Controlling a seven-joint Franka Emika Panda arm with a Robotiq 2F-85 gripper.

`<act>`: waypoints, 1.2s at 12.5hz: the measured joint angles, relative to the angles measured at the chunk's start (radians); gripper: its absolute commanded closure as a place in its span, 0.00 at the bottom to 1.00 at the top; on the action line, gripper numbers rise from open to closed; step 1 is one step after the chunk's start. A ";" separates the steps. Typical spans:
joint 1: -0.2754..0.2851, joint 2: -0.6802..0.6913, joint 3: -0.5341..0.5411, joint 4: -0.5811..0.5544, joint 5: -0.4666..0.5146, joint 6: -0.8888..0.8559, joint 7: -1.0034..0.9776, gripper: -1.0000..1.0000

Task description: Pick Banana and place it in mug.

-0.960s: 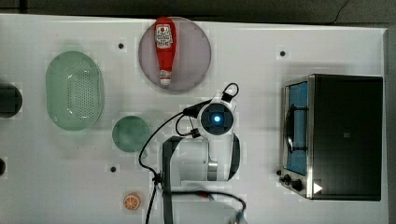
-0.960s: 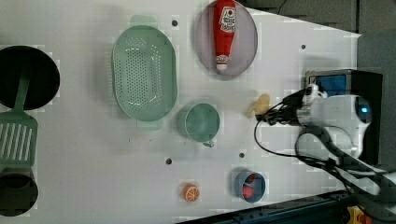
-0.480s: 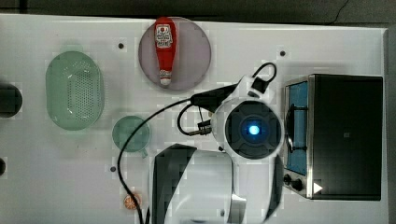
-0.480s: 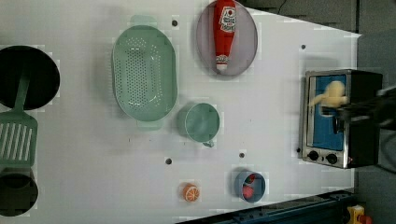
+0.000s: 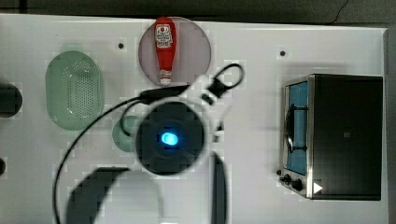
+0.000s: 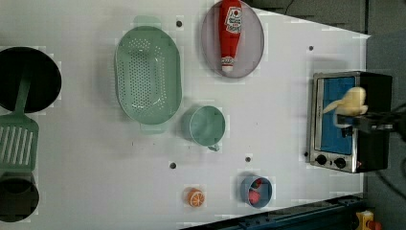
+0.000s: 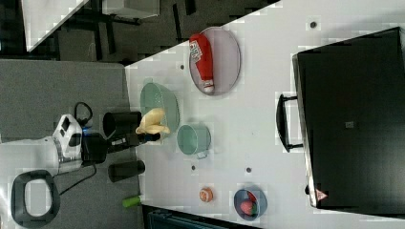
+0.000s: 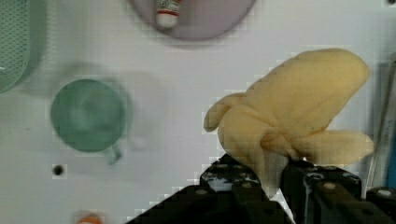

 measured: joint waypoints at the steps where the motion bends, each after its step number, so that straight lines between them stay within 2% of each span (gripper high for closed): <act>1: -0.010 0.028 0.057 0.010 -0.017 0.000 0.062 0.78; 3: -0.003 0.065 0.159 -0.012 -0.002 -0.007 0.215 0.78; 4: 0.004 0.070 0.212 -0.039 0.043 -0.012 0.297 0.78; 5: 0.034 0.078 0.242 -0.064 0.054 -0.011 0.364 0.78; 8: 0.042 0.096 0.318 -0.102 0.071 0.122 0.570 0.78; 10: 0.047 0.125 0.336 -0.109 0.069 0.272 0.644 0.78; 12: 0.041 0.183 0.354 -0.117 0.100 0.335 0.703 0.78; 13: 0.043 0.231 0.354 -0.119 0.087 0.372 0.712 0.75; 15: 0.047 0.318 0.340 -0.158 0.078 0.407 0.733 0.54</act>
